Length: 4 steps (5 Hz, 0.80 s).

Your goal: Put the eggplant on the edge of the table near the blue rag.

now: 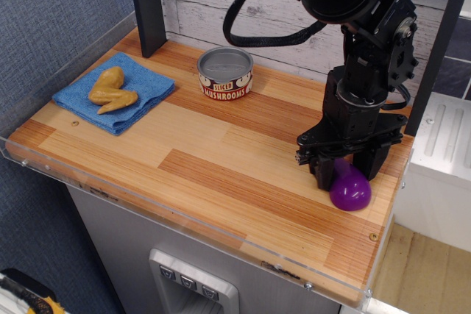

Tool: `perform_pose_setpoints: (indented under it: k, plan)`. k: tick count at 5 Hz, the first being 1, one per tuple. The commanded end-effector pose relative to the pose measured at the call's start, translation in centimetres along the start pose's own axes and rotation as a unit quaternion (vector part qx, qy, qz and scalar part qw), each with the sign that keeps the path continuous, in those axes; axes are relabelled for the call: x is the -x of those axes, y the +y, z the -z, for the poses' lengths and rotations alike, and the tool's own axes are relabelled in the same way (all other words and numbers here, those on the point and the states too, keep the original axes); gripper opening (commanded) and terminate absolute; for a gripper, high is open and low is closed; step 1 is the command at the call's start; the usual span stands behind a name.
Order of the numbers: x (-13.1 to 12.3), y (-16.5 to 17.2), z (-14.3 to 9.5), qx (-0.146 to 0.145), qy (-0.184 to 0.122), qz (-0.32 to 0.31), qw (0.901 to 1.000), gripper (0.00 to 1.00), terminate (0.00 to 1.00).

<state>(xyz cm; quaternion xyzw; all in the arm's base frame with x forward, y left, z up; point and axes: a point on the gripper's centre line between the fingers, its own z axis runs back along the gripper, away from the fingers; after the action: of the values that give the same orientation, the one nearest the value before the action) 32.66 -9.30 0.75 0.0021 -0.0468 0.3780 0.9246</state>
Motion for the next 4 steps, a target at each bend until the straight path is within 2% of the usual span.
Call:
perform_pose_setpoints:
  k: [1, 3, 4]
  plan:
    - [-0.9, 0.0, -1.1, 0.006, 0.000, -0.020, 0.9998, 0.00, 0.00]
    - [-1.6, 1.6, -3.5, 0.009, 0.010, -0.035, 0.9993, 0.00, 0.00]
    - [-2.6, 3.8, -4.9, 0.013, -0.008, -0.046, 0.9988, 0.00, 0.00]
